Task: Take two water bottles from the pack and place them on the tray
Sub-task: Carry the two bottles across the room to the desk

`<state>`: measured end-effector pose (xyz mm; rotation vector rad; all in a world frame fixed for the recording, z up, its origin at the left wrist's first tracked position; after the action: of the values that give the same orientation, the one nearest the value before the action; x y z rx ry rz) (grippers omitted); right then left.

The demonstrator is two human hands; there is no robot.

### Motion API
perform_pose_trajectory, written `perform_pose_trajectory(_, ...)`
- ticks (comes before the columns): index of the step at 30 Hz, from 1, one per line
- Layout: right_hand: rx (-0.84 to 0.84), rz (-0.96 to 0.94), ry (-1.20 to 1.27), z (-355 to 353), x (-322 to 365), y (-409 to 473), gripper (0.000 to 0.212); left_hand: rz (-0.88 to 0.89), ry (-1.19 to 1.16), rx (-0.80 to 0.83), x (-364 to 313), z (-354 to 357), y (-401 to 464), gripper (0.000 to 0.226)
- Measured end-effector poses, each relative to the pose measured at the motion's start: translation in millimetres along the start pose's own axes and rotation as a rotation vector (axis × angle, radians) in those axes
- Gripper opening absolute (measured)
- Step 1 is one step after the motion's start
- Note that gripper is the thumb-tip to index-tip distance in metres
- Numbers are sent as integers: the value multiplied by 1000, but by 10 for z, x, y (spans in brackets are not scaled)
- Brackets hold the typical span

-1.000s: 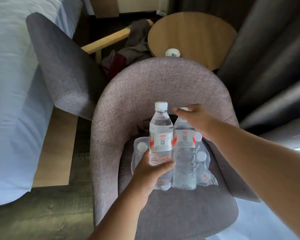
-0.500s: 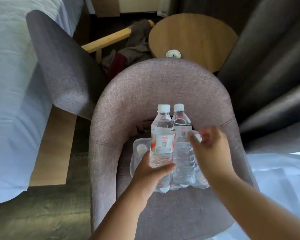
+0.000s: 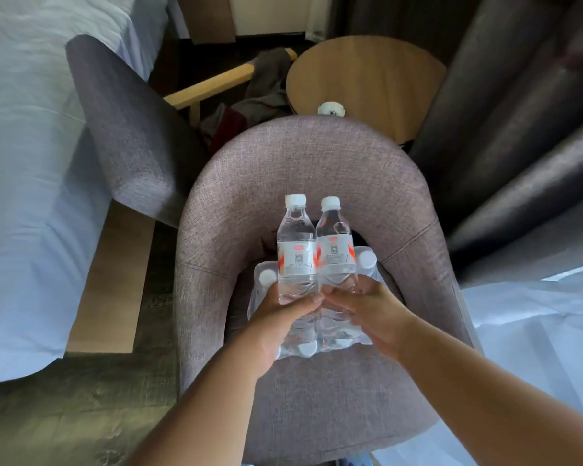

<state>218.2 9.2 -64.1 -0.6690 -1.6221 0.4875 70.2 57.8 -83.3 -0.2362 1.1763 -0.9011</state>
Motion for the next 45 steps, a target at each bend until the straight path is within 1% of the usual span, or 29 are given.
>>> perform_pose_trajectory(2,11,-29,54,1,70,-128,32,-1,-4,-8,-77,76,-125,57)
perform_pose_trajectory(4,25,-97,114,-23,208,-288,28,15,-25,6,-167,170,-273,64)
perform_pose_trajectory(5,33,-144,129,-39,320,-380,25,22,-31,19,-234,225,-365,61)
perform_pose_trajectory(8,22,-230,130,-64,701,-716,18,57,-21,42,-547,392,-731,33)
perform_pose_trajectory(9,8,-250,125,-71,853,-855,19,79,-11,49,-697,452,-876,31)
perform_pose_trajectory(12,-37,-331,130,-95,1385,-1368,33,162,32,79,-1214,670,-1356,45)
perform_pose_trajectory(13,-43,-369,129,-102,1586,-1565,34,197,45,85,-1405,746,-1528,43)
perform_pose_trajectory(15,-53,-454,116,-134,1969,-1997,27,277,63,99,-1773,913,-1900,33)
perform_pose_trajectory(16,-53,-498,114,-162,2169,-2210,26,324,57,125,-1978,1023,-2089,34)
perform_pose_trajectory(18,-69,-580,118,-223,2565,-2668,36,422,54,169,-2375,1230,-2491,40)
perform_pose_trajectory(21,-133,-711,84,-265,3090,-3415,43,563,65,266,-2902,1573,-3164,40)
perform_pose_trajectory(23,-165,-797,81,-266,3364,-3865,41,640,86,301,-3174,1754,-3562,49)
perform_pose_trajectory(25,-164,-881,100,-242,3574,-4232,34,715,89,308,-3361,1857,-3888,57)
perform_pose_trajectory(28,-143,-962,92,-180,3781,-4610,32,791,81,278,-3561,1927,-4238,64)
perform_pose_trajectory(34,-114,-1033,119,-127,3972,-4934,35,872,83,271,-3801,2028,-4590,56)
perform_pose_trajectory(38,-96,-1068,166,-90,3987,-5051,36,881,79,288,-3798,2052,-4669,55)
perform_pose_trajectory(42,-163,-1068,198,-64,3967,-5074,37,876,66,314,-3815,2032,-4688,55)
perform_pose_trajectory(45,-160,-1064,202,25,3960,-5075,37,873,64,320,-3848,1960,-4671,53)
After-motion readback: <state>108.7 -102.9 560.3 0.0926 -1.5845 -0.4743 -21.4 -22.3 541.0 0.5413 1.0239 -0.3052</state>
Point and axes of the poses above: each hand's wrist, its own y-axis towards the middle knuckle, its own z-axis out of the palm, x = y × z, the point moved 8 cm from there along y, towards the middle knuckle, and after that the axes turned 15 degrees about -y, right-handed, at the moved point
